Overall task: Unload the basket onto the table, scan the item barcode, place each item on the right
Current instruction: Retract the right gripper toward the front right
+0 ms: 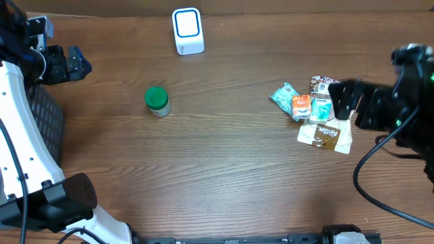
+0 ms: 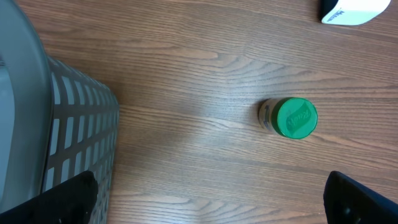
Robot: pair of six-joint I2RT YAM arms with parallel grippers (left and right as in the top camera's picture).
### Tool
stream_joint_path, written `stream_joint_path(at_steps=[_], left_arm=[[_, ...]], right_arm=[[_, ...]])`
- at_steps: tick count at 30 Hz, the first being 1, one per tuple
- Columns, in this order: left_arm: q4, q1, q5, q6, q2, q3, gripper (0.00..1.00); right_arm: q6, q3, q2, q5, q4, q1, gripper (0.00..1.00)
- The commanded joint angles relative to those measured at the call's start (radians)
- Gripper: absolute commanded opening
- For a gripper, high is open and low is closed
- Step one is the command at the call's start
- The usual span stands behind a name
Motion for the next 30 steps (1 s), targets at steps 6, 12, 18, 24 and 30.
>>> stream_joint_path(at_steps=[6, 12, 18, 24, 30], left_arm=[[0.001, -0.002, -0.003, 0.019, -0.013, 0.016, 1.0], [0.001, -0.002, -0.003, 0.019, -0.013, 0.016, 1.0], [0.001, -0.002, -0.003, 0.019, -0.013, 0.016, 1.0], [0.001, -0.002, -0.003, 0.019, -0.013, 0.016, 1.0], [0.001, -0.002, -0.003, 0.019, -0.013, 0.016, 1.0]], right_arm=[[-0.013, -0.481, -0.29, 0.013, 0.475, 0.011, 1.0], [-0.013, -0.97, -0.552, 0.014, 0.966, 0.073, 1.0], [-0.012, -1.33, -0.758, 0.016, 1.309, 0.084, 1.0], [-0.011, -1.529, -0.903, 0.016, 1.416, 0.084, 1.0], [-0.011, -1.587, -0.956, 0.016, 1.423, 0.085, 1.0]])
